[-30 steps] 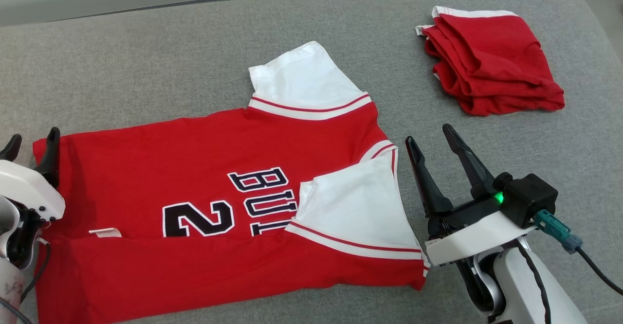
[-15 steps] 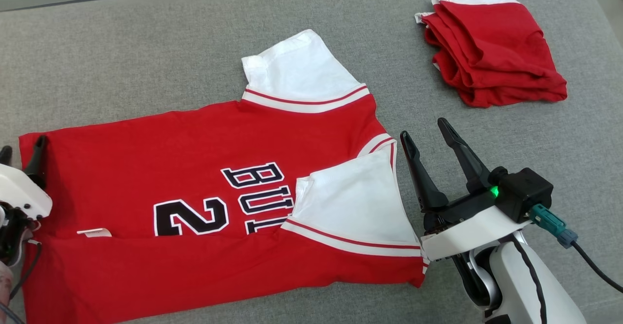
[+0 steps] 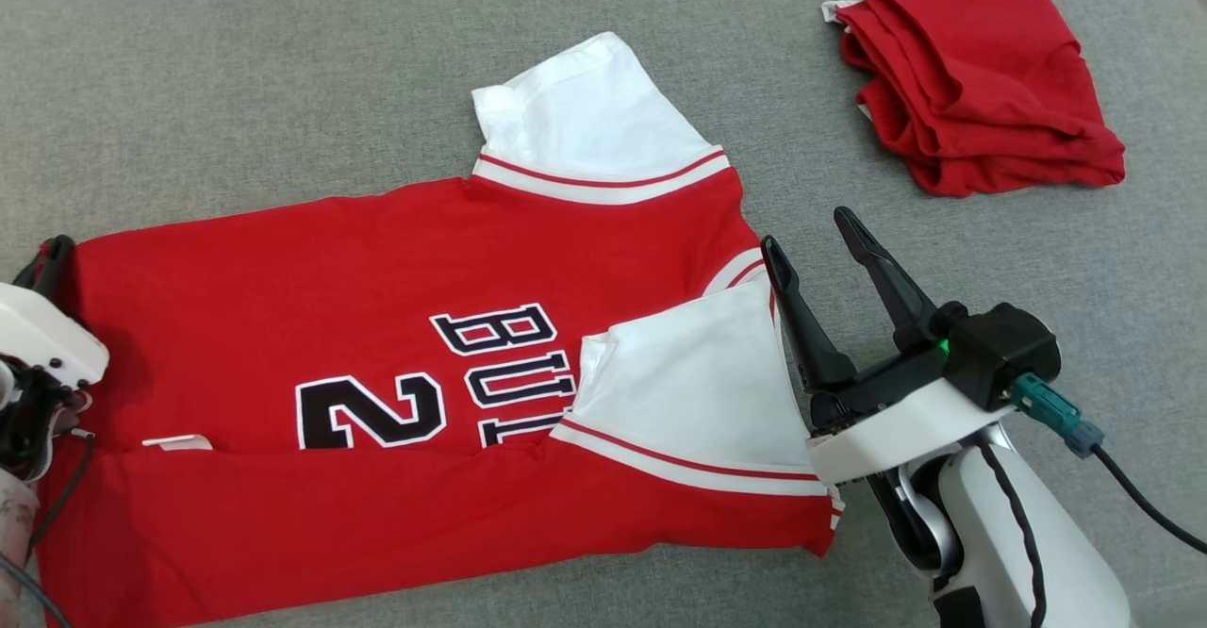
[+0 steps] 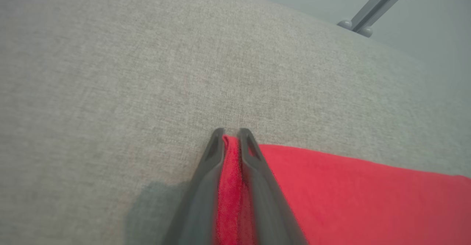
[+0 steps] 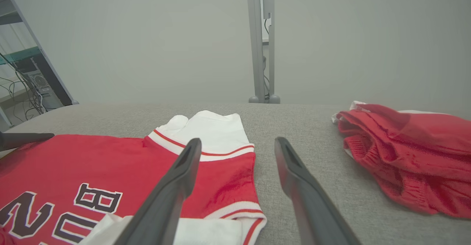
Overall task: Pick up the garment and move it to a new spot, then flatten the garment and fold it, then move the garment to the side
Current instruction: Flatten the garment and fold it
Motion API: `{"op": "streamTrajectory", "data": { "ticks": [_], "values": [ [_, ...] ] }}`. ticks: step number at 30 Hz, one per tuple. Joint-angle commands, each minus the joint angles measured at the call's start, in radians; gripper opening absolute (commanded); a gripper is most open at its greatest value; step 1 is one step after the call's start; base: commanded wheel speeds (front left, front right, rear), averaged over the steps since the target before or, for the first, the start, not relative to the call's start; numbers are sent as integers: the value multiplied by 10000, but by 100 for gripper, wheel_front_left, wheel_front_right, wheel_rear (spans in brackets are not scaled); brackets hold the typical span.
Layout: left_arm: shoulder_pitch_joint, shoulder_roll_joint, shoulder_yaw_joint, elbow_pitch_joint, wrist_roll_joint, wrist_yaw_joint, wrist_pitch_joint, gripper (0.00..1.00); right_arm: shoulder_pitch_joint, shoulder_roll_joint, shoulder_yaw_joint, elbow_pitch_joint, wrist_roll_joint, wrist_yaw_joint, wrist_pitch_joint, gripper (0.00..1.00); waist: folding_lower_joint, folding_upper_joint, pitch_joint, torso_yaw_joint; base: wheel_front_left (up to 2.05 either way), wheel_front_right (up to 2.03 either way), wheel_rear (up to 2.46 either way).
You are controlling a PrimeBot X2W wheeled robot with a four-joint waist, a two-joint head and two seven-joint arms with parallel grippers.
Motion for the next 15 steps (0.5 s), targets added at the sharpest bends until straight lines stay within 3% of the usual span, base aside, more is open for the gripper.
{"op": "streamTrajectory", "data": {
  "ticks": [1,9,15],
  "values": [
    [61,-179,-202,56,-7,-8,45,0,-173,-79,26,77,-32,1,-12,100,0,0,7,64,0,0,0],
    [-310,33,-661,-229,-218,-8,-571,0,-1926,-175,530,1232,611,1,659,100,0,0,43,297,0,0,0],
    [-611,28,-1162,-539,-181,-8,-936,0,-4059,-109,836,3137,1560,1,1633,100,0,0,159,645,0,0,0]
  ]
}}
